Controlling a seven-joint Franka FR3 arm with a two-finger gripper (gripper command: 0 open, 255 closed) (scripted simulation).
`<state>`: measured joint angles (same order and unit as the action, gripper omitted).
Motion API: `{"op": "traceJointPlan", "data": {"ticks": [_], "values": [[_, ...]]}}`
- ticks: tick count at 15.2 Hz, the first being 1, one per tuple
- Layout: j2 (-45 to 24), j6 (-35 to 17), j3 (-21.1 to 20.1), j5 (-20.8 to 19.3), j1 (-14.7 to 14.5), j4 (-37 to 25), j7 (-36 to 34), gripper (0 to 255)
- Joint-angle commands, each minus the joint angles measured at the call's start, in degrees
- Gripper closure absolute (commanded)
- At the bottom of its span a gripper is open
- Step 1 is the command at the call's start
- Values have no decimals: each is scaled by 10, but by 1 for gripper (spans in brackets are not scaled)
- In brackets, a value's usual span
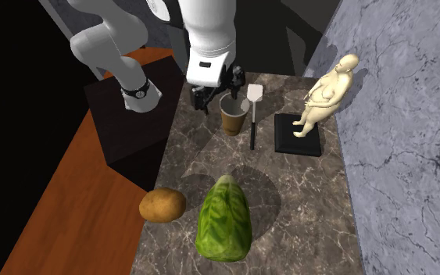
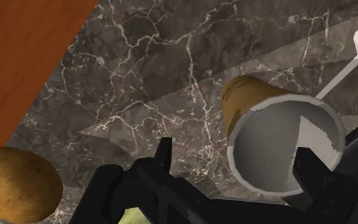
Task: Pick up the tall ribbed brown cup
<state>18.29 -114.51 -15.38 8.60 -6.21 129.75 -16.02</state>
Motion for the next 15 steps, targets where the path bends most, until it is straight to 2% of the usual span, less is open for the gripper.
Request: {"op": "traceJointPlan", "data": {"ticks": [1,6,9,10,15], "values": [[-15,-14,-5,-1,-1,-2,-6,0],[-26,-54,-9,0,-2,26,-5,0],[-28,-59,-9,0,-2,29,-5,0],[-29,-59,-9,0,-2,29,-5,255],[-29,-59,-9,0,-2,29,-5,255]]}}
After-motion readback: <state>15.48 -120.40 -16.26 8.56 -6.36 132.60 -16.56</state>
